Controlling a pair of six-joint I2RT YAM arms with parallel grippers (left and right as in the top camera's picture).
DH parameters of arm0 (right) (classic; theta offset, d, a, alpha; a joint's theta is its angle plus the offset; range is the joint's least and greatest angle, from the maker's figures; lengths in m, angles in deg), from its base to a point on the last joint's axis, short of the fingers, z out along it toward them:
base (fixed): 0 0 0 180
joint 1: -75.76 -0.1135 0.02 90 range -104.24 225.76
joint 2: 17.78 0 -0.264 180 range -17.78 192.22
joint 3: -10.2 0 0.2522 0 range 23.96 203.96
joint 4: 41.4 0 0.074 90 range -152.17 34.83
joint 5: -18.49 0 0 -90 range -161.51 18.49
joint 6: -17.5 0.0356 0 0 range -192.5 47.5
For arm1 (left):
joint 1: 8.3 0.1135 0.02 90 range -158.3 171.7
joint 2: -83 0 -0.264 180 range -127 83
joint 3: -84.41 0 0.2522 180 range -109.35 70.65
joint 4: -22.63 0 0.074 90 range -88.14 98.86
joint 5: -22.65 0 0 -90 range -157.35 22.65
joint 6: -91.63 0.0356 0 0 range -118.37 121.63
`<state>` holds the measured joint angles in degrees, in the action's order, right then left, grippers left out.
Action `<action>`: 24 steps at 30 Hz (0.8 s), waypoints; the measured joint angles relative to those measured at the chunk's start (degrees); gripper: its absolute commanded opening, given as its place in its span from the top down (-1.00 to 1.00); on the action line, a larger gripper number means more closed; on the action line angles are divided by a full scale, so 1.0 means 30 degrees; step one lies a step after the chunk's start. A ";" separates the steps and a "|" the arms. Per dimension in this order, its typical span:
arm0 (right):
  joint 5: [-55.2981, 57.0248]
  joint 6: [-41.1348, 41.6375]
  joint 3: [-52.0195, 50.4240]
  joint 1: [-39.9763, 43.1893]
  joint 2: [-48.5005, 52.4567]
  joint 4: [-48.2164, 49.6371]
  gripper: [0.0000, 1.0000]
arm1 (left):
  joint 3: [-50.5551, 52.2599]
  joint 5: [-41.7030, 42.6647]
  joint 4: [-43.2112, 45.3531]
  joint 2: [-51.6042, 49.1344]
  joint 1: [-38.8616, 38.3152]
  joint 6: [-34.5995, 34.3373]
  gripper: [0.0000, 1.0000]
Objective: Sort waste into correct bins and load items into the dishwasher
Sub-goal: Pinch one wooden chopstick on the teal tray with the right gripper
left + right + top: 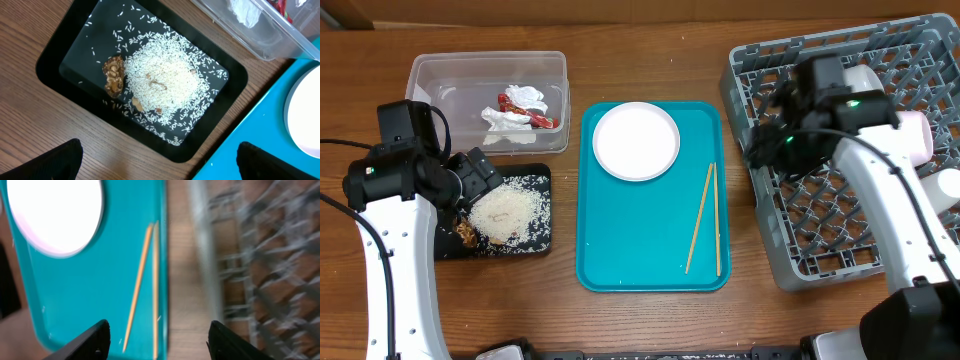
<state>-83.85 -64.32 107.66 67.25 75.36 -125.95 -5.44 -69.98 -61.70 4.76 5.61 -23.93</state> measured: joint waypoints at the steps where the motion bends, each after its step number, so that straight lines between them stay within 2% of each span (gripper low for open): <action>1: -0.0211 0.0058 -0.0313 -0.0342 0.0000 0.0015 -0.30 | 0.0007 0.0000 0.0000 0.0000 0.0000 0.0000 -1.00; 6: -0.0838 0.0277 -0.2280 -0.2091 0.0007 0.1086 -0.22 | 0.0007 0.0000 0.0000 0.0000 0.0000 0.0000 -1.00; 11: -0.0627 0.1770 -0.4634 -0.4000 0.0029 0.2812 -0.17 | 0.0007 0.0000 0.0007 0.0000 0.0000 0.0000 -1.00; 16: 0.0313 0.3082 -0.5537 -0.5326 0.0459 0.3490 -0.12 | 0.0007 0.0000 0.0007 0.0000 0.0000 0.0000 -1.00; 19: 0.0721 0.3497 -0.5639 -0.5887 0.1093 0.3738 -0.02 | 0.0000 0.0000 0.0007 0.0000 0.0000 0.0000 -0.99; 24: 0.1086 0.4167 -0.5676 -0.6477 0.2623 0.3810 -0.02 | 0.0007 0.0000 0.0007 0.0000 0.0000 0.0000 -1.00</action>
<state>-80.59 -51.82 90.63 47.82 83.23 -114.52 -5.42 -69.98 -61.68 4.76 5.61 -23.93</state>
